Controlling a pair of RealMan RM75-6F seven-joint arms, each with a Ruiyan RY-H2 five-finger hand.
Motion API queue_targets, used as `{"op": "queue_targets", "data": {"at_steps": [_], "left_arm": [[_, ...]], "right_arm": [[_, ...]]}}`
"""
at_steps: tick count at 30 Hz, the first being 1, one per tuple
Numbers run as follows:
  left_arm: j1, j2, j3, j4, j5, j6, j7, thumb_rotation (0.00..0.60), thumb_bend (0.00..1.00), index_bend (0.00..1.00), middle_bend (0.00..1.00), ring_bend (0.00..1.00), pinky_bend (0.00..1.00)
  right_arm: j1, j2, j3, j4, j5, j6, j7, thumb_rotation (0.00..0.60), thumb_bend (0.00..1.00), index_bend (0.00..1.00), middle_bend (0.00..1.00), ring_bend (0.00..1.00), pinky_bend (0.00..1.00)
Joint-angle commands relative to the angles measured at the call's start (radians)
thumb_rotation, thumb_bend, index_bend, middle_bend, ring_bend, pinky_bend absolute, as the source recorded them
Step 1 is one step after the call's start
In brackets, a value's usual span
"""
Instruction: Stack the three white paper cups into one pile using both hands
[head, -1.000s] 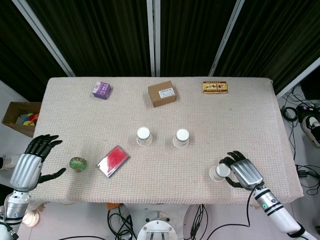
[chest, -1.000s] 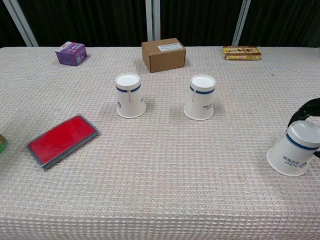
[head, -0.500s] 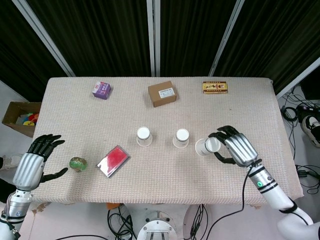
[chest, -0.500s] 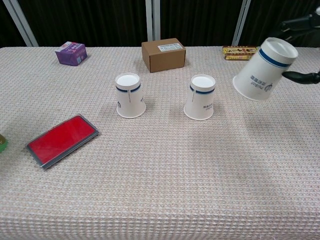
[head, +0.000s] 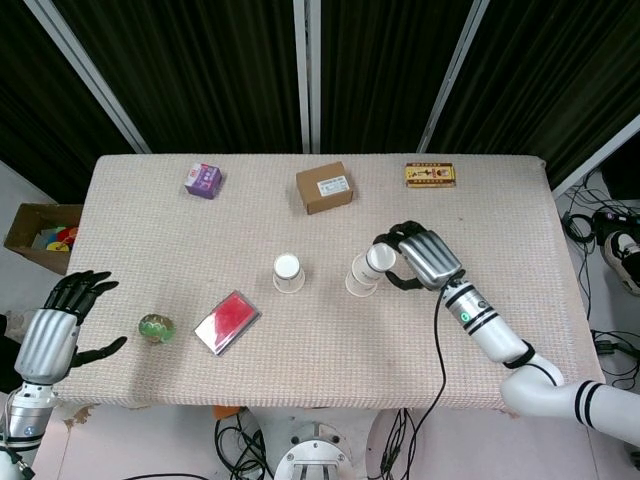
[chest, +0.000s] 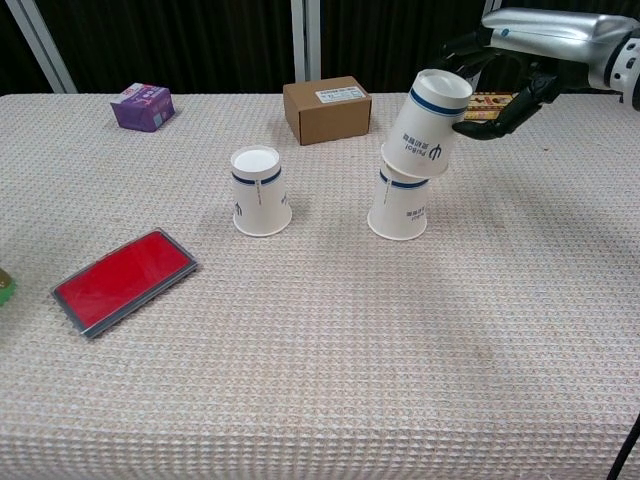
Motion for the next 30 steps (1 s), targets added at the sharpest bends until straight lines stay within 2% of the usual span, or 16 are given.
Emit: {"op": "queue_targets", "data": {"at_steps": [1, 5, 11, 13, 16, 18, 22, 28, 30], "left_arm": [[0.0, -0.001, -0.001, 0.0, 0.0, -0.002, 0.0, 0.6, 0.03, 0.23, 0.17, 0.11, 0.13], [-0.002, -0.001, -0.002, 0.001, -0.003, -0.008, 0.0, 0.6, 0.03, 0.23, 0.17, 0.11, 0.13], [-0.013, 0.001, -0.007, -0.002, -0.002, -0.022, 0.001, 0.6, 0.03, 0.23, 0.17, 0.11, 0.13], [-0.02, 0.007, -0.01, -0.005, -0.004, -0.032, -0.003, 0.6, 0.03, 0.23, 0.17, 0.11, 0.13], [-0.047, 0.021, -0.025, -0.02, -0.014, -0.065, -0.023, 0.6, 0.03, 0.24, 0.16, 0.11, 0.13], [-0.07, 0.027, -0.037, -0.026, -0.018, -0.092, -0.04, 0.6, 0.03, 0.25, 0.16, 0.11, 0.13], [-0.145, 0.035, -0.065, -0.039, -0.021, -0.18, -0.064, 0.6, 0.03, 0.25, 0.16, 0.11, 0.13], [-0.296, 0.013, -0.114, -0.049, -0.05, -0.374, -0.085, 0.6, 0.03, 0.25, 0.16, 0.11, 0.13], [-0.346, -0.007, -0.133, -0.039, -0.061, -0.431, -0.072, 0.6, 0.03, 0.25, 0.16, 0.11, 0.13]], "right_arm": [[0.015, -0.012, 0.002, 0.009, 0.024, -0.02, -0.01, 0.6, 0.39, 0.47, 0.36, 0.19, 0.22], [0.04, -0.023, -0.001, 0.024, 0.061, -0.054, -0.039, 0.6, 0.39, 0.44, 0.34, 0.19, 0.22], [0.097, -0.07, -0.012, 0.056, 0.128, -0.121, -0.108, 0.6, 0.39, 0.35, 0.29, 0.16, 0.19], [0.111, -0.08, -0.024, 0.062, 0.15, -0.141, -0.137, 0.6, 0.39, 0.28, 0.25, 0.12, 0.16], [0.145, -0.071, -0.073, 0.067, 0.233, -0.213, -0.243, 0.6, 0.39, 0.06, 0.07, 0.01, 0.04], [0.157, -0.069, -0.094, 0.065, 0.281, -0.214, -0.302, 0.6, 0.39, 0.01, 0.01, 0.0, 0.0], [0.134, -0.035, -0.102, -0.016, 0.319, -0.124, -0.343, 0.6, 0.35, 0.0, 0.0, 0.0, 0.0], [0.002, 0.134, -0.117, -0.214, 0.219, 0.077, -0.273, 0.6, 0.35, 0.0, 0.0, 0.0, 0.0], [-0.051, 0.191, -0.131, -0.251, 0.18, 0.139, -0.238, 0.6, 0.35, 0.0, 0.0, 0.0, 0.0]]}}
